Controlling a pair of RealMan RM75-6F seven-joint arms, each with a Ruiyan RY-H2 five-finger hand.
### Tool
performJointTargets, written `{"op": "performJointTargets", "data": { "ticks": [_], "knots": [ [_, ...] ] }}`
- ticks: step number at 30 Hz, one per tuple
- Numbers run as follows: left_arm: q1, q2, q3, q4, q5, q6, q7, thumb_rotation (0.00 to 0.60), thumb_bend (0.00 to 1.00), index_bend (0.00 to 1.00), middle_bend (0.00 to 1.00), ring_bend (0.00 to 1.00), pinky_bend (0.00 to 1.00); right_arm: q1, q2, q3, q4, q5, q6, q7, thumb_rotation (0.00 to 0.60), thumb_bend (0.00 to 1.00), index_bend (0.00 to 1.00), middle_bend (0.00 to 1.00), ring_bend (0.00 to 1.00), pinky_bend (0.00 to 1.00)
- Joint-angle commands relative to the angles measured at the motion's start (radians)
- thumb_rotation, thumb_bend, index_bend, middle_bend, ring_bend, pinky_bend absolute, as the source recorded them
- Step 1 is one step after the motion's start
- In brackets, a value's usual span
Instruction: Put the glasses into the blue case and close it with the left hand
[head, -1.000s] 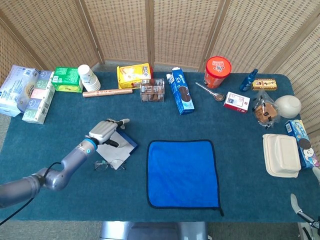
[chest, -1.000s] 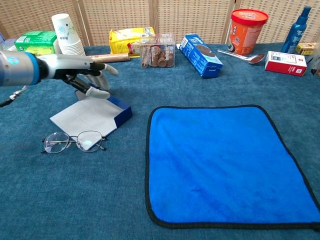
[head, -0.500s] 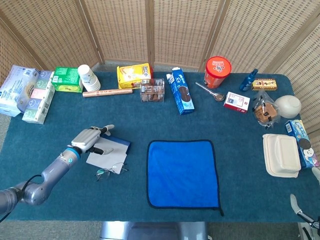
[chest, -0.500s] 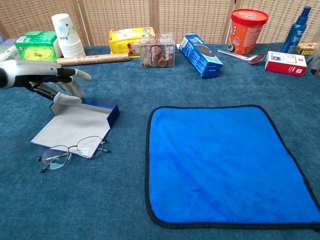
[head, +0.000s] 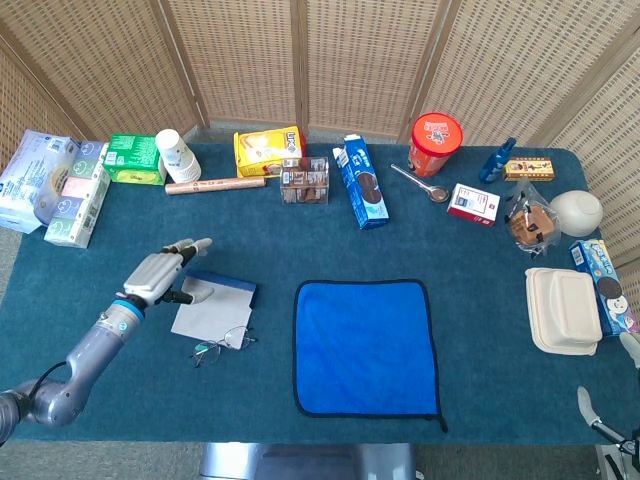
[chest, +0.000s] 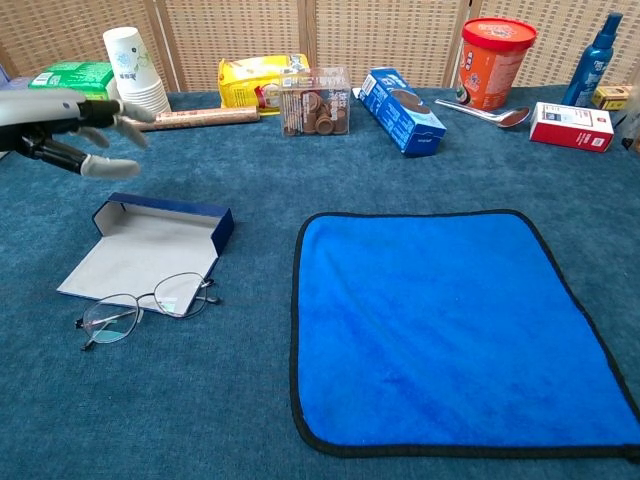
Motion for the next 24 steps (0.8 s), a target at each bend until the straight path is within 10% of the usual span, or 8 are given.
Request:
{"op": "performJointTargets", "data": {
  "ticks": [1,8,24],
  "knots": [
    [0.036,-0.011,0.008,-0.036,0.056,0.076,0.041,0.315,0.24,0.1,0.13,0.0,0.09,0.001,-0.001,0.0,0.002,0.001,-0.002,0.002,0.398,0.34,0.12,0.13,0.0,0.04],
    [0.083,-0.013,0.046,-0.106,0.102,0.159,0.13,0.294,0.26,0.25,0.11,0.0,0.06,0.007,-0.002,0.002,0.007,-0.002,-0.006,0.008,0.399,0.34,0.12,0.13,0.0,0.04],
    [0.176,0.003,0.169,-0.255,0.148,0.237,0.368,0.298,0.28,0.26,0.07,0.0,0.03,0.016,-0.006,0.001,0.011,-0.009,-0.009,0.016,0.402,0.34,0.12,0.13,0.0,0.04]
  ]
}}
